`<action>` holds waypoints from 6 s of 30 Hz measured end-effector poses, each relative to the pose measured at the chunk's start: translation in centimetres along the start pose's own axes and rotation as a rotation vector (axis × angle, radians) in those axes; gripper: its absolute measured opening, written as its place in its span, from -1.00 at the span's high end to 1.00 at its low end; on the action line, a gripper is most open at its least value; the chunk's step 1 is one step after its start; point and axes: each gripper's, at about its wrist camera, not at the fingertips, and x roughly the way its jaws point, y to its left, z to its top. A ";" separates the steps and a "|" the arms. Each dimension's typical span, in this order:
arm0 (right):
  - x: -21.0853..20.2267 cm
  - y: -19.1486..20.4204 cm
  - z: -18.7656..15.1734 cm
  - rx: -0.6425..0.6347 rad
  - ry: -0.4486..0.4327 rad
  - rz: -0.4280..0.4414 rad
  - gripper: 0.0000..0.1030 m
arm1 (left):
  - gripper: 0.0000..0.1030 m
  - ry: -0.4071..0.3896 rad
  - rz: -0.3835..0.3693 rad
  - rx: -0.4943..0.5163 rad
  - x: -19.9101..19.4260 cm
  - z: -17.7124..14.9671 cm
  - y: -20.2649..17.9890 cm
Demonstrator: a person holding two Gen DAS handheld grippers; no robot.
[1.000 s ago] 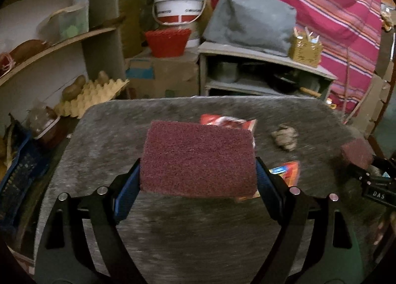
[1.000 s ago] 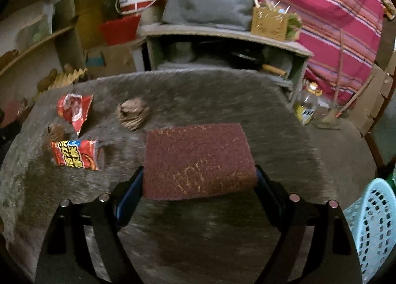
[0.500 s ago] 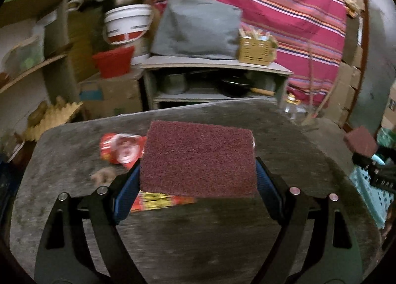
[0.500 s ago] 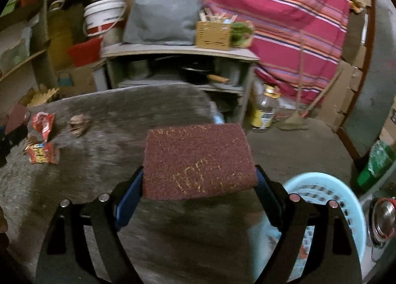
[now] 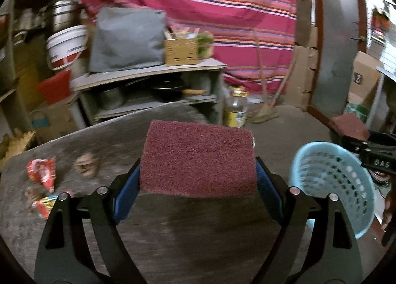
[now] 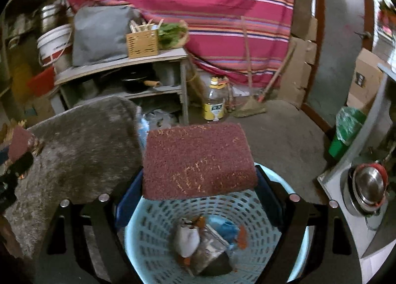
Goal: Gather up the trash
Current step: 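Carry both maroon pads over the light blue basket and open both tools, then move both open tools back over the table toward the remaining trash, then grasp the brown crumpled paper with the left tool while the right tool grasps the orange snack bag, then carry the paper and orange bag over the light blue basket and open both tools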
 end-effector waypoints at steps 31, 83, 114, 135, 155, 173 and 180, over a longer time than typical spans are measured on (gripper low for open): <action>-0.9 -11.9 -3.2 0.182 0.032 -0.039 -0.63 | -0.88 0.030 -0.119 0.092 0.6 -1.2 -13.9; 5.0 21.5 -2.7 -0.187 0.095 0.168 -0.88 | -0.89 0.156 0.411 -0.267 -2.9 -8.9 30.3; 2.7 35.2 -4.2 -0.336 0.060 0.257 -0.88 | 0.21 0.164 0.302 -0.268 -3.6 -9.7 35.6; 2.8 49.1 -8.4 -0.433 0.114 0.305 -0.92 | 0.22 0.119 0.423 -0.366 -11.5 -13.9 43.0; 0.6 42.2 -6.1 -0.359 0.068 0.407 -0.63 | 0.21 0.093 0.371 -0.340 -10.1 -11.5 38.0; -1.4 19.7 -0.8 -0.194 -0.011 0.175 -0.63 | 0.21 0.031 0.138 -0.124 -5.3 -4.9 18.7; -1.6 10.4 0.0 -0.110 -0.020 0.082 -0.63 | 0.21 0.007 0.009 -0.020 -3.6 -3.0 8.9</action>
